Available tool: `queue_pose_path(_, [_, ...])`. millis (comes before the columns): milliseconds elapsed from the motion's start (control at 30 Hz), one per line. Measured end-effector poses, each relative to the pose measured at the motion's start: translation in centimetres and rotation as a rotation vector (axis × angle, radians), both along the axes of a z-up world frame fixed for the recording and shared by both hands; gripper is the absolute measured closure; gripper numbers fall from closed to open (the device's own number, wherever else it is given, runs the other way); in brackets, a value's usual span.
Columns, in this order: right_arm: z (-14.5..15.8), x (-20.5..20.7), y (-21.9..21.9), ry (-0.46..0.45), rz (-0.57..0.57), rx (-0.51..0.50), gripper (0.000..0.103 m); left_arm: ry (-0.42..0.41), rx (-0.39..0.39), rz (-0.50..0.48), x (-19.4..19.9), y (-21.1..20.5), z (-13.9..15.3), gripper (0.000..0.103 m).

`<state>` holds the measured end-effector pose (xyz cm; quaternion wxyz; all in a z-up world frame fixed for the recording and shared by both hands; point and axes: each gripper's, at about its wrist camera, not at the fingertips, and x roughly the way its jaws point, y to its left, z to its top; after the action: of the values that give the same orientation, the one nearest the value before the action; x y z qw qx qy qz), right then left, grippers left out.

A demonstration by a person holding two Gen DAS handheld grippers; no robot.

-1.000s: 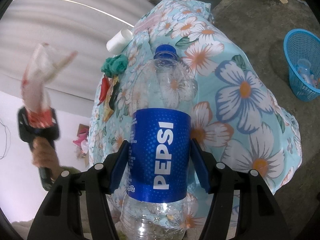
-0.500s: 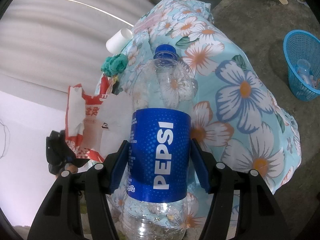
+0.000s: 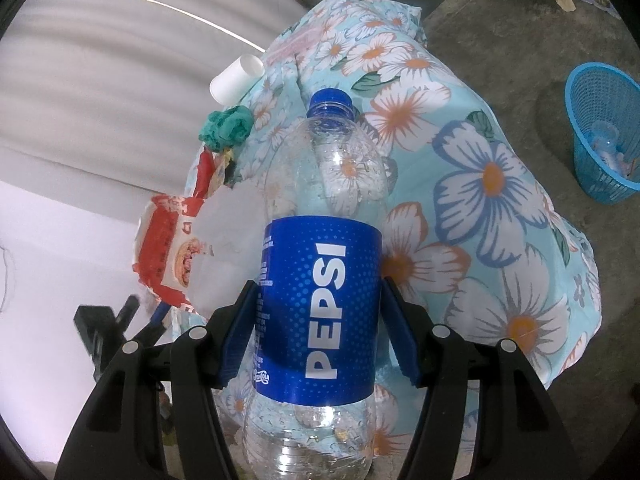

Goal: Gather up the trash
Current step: 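Lift the snack bag with the left tool while the right tool holds the bottle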

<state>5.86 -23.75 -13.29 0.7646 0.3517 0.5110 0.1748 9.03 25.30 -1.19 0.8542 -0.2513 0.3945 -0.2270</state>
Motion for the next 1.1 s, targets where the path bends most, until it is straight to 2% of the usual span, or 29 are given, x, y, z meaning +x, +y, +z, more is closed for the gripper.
queue_pose_path(67, [0.0,0.0,0.1,-0.001,0.000,-0.007,0.043,-0.026,0.062,-0.006,0.2,-1.2,0.2,0.021])
queue_pose_path(100, [0.0,0.0,0.2,-0.001,-0.001,-0.009,0.043,-0.035,0.120,-0.008,0.1,-1.8,0.2,0.021])
queue_pose_path(200, [0.0,-0.1,0.3,0.000,-0.003,-0.015,0.043,-0.016,0.237,0.009,1.0,-3.1,-0.4,0.021])
queue_pose_path(333, [0.2,-0.1,0.5,0.001,-0.006,-0.026,0.043,0.042,0.280,0.062,3.2,-3.3,-2.0,0.022])
queue_pose_path(467, [0.2,-0.2,0.6,0.002,-0.007,-0.029,0.043,0.045,0.360,0.084,4.5,-4.0,-2.9,0.040])
queue_pose_path(533, [0.1,-0.2,0.7,0.001,-0.008,-0.030,0.043,0.033,0.428,0.077,4.7,-4.8,-3.1,0.049])
queue_pose_path(600, [0.1,-0.2,0.7,0.000,-0.009,-0.031,0.043,0.019,0.510,0.073,5.0,-5.7,-3.4,0.069])
queue_pose_path(633, [0.1,-0.3,0.7,-0.001,-0.010,-0.030,0.043,0.018,0.538,0.069,5.1,-5.9,-3.5,0.074])
queue_pose_path(667, [0.1,-0.3,0.7,-0.003,-0.012,-0.030,0.044,0.014,0.544,0.063,5.1,-6.0,-3.4,0.084])
queue_pose_path(700, [0.1,-0.4,0.6,-0.005,-0.014,-0.030,0.044,0.009,0.544,0.059,5.0,-6.1,-3.3,0.089])
queue_pose_path(867, [0.3,-0.7,0.5,-0.013,-0.022,-0.025,0.045,-0.053,0.594,0.092,4.2,-5.8,-1.9,0.096])
queue_pose_path(1100, [0.9,-1.2,-0.1,-0.032,-0.031,0.004,0.046,-0.144,0.570,0.199,2.7,-3.8,2.2,0.100])
